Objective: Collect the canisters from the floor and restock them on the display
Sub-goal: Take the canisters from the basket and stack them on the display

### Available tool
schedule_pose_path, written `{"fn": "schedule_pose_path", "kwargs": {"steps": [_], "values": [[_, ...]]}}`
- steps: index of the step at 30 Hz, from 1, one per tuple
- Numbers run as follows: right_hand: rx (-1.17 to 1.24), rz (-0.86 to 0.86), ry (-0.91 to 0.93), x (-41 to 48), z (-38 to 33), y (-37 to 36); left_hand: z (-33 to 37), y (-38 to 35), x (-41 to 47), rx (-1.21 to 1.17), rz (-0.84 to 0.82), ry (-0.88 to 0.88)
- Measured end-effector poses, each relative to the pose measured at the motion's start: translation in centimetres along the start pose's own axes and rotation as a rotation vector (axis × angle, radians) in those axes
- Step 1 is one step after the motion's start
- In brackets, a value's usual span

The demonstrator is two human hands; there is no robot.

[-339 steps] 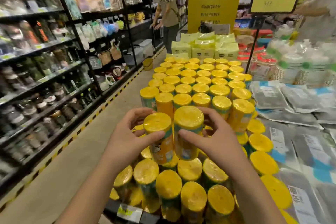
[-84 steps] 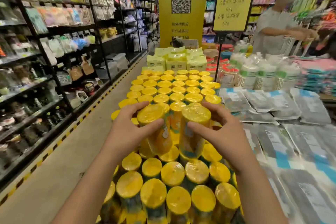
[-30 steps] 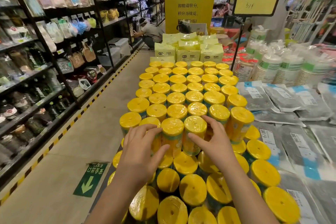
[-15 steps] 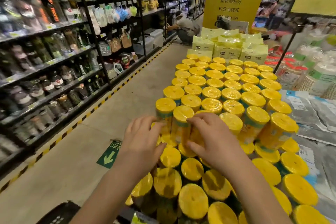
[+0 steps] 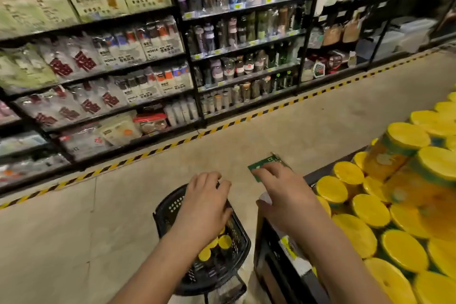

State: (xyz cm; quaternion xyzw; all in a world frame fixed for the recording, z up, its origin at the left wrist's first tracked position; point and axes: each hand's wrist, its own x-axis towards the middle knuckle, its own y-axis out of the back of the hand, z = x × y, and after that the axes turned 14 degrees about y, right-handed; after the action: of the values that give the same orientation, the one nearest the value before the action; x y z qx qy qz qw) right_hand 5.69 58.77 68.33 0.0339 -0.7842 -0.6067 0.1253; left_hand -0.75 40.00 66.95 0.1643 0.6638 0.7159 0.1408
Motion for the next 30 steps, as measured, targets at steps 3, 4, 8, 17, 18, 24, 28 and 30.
{"fn": "schedule_pose_path", "kwargs": {"steps": [3,4,8,17,18,24,28,30], "values": [[0.039,-0.055,0.093,2.9,-2.6,-1.9,-4.3,-0.5,-1.5,0.010,-0.029,0.125],[0.044,-0.068,0.115,3.9,-3.4,-2.5,-5.6,-0.7,-1.7,0.007,-0.037,0.157],[0.065,-0.115,0.164,7.5,-6.1,-5.2,-10.7,-1.8,-2.0,-0.046,-0.039,0.245],[0.102,-0.184,0.106,15.2,-8.2,-12.9,-22.9,-8.4,-0.4,-0.164,-0.159,0.279],[0.104,-0.179,0.085,15.8,-8.1,-14.1,-24.0,-9.5,-0.1,-0.172,-0.176,0.272],[0.160,-0.203,0.030,18.0,-6.0,-23.5,-26.8,-17.6,3.2,-0.203,-0.335,0.219],[0.224,-0.227,0.012,18.0,-3.7,-30.6,-27.0,-25.6,4.5,-0.192,-0.430,0.211],[0.258,-0.226,0.014,17.7,-2.2,-34.9,-27.0,-30.2,5.1,-0.201,-0.446,0.203]]}}
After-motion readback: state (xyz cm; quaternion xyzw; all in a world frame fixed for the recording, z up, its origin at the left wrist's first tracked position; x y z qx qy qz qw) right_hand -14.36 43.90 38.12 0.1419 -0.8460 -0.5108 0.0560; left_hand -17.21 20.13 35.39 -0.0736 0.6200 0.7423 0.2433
